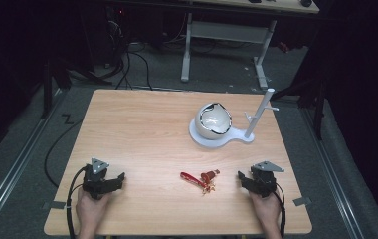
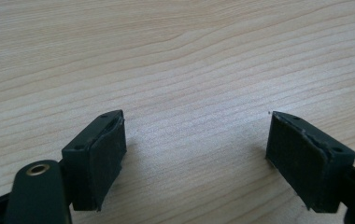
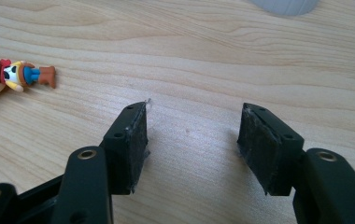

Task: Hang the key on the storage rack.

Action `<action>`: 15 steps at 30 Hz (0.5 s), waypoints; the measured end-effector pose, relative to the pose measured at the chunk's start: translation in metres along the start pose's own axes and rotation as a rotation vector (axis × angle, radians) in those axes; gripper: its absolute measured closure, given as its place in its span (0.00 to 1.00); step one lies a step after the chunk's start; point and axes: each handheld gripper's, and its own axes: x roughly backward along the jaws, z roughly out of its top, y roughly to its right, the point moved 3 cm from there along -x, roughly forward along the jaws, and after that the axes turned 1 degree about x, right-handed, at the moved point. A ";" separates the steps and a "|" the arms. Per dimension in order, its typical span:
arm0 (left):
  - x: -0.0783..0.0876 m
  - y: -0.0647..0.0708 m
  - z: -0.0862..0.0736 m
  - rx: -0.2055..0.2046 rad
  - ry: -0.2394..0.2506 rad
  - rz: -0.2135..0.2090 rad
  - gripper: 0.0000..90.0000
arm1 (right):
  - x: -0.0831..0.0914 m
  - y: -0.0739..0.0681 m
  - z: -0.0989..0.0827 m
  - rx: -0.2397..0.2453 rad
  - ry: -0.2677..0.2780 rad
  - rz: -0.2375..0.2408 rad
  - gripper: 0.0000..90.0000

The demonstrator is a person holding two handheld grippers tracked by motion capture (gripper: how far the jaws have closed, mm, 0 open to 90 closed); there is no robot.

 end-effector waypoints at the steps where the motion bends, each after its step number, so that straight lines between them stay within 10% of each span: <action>1: 0.000 0.000 0.000 0.000 0.000 0.000 0.23 | 0.000 0.000 0.000 0.000 0.000 0.000 0.48; 15: 0.000 0.000 0.000 0.001 0.001 0.000 0.23 | -0.001 -0.008 0.002 0.064 -0.004 0.061 0.47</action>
